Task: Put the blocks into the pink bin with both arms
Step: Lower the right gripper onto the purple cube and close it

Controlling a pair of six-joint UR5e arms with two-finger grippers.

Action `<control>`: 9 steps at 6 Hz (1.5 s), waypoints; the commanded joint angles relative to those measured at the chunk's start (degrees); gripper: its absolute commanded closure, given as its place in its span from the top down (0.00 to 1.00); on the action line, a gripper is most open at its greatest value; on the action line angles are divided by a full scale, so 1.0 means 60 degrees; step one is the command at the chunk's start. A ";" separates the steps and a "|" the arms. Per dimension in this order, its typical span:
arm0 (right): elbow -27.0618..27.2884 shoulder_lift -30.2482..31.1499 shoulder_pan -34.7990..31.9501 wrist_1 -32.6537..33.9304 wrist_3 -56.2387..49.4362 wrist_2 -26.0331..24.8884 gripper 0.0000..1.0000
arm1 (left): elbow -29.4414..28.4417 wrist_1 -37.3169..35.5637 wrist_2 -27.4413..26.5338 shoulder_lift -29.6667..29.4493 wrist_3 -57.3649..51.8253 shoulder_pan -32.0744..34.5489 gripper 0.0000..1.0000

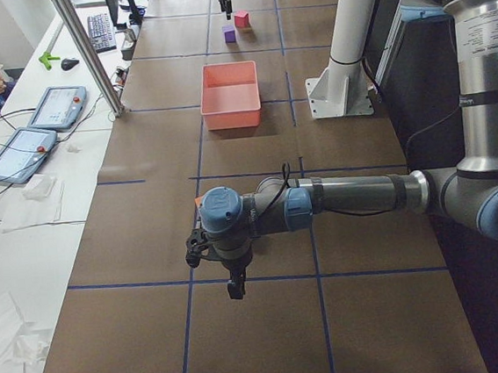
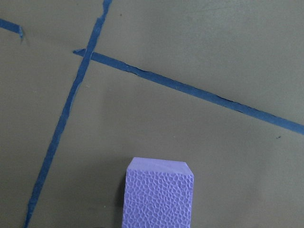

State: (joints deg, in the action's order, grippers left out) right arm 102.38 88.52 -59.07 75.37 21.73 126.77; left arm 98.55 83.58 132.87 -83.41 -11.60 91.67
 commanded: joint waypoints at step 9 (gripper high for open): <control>-0.1028 -0.1115 0.0865 0.0108 0.0331 0.0009 0.42 | 0.0010 0.0000 0.0018 0.0000 0.0000 0.0000 1.00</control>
State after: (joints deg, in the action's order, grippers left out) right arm 93.93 82.30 -53.86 75.54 22.66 126.58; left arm 98.56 83.54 132.97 -83.41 -11.60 91.67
